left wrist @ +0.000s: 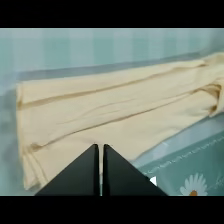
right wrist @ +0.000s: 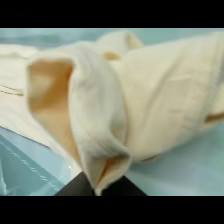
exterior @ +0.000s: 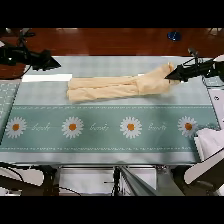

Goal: Fold the shirts.

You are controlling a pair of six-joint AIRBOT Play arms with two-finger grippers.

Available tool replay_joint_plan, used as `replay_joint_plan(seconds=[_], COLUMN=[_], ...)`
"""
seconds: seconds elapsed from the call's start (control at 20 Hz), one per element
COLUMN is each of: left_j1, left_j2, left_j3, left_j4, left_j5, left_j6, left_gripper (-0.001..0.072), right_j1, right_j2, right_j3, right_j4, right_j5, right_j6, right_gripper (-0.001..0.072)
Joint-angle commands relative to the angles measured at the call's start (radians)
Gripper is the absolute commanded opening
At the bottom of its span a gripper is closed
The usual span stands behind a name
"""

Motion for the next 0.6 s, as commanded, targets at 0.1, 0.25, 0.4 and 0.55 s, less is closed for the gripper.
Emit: replay_joint_plan(seconds=[0.1,0.25,0.4,0.55], left_j1=[-0.246,-0.421,-0.565,-0.681], left_j2=[-0.006,-0.04,-0.119,-0.192], left_j3=[0.001,0.001,0.002,0.002], left_j4=[-0.126,-0.126,-0.127,-0.127], left_j5=[0.122,0.262,0.316,0.368], left_j6=[-0.057,-0.135,-0.237,-0.301], left_gripper=[0.0026,0.0025,0.0025,0.0025], right_j1=[0.003,0.003,0.003,0.003], right_j2=[0.151,0.209,0.245,0.269], right_j3=[0.042,0.042,0.042,0.042], right_j4=[-0.038,-0.09,-0.096,-0.096], right_j5=[0.068,0.119,0.142,0.176], right_j6=[0.11,0.134,0.154,0.17], right_gripper=[0.0025,0.0025,0.0025,0.0025])
